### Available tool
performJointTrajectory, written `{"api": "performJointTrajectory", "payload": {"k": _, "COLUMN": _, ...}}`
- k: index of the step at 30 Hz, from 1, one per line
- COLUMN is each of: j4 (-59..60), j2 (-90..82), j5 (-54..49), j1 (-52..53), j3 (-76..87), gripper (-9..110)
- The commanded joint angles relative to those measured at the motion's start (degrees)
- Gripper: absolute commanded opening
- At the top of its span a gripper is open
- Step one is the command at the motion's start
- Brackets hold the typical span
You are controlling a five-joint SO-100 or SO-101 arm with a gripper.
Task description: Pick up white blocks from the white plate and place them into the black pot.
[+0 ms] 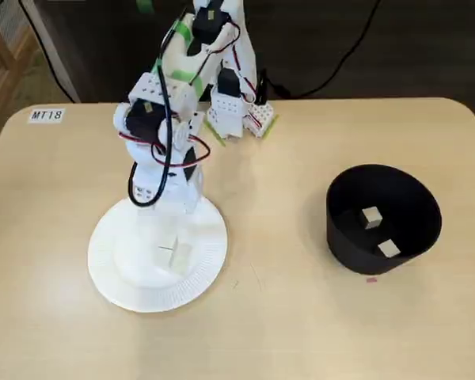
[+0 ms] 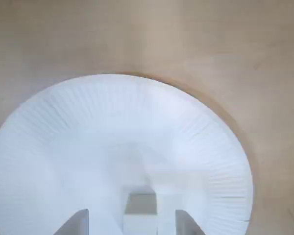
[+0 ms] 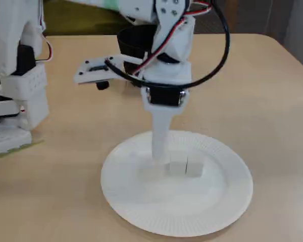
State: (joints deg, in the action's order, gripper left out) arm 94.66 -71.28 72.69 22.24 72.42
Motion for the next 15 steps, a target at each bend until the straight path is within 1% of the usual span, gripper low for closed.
{"api": "performJointTrajectory", "payload": {"k": 1, "j4": 0.3, "j2": 2.0, "j5": 0.8, "j1": -0.8, "j3": -5.3, "gripper": 25}}
{"api": "performJointTrajectory", "payload": {"k": 15, "j4": 0.0, "j2": 9.1, "j5": 2.3, "j1": -1.3, "j3": -11.4, "gripper": 24}}
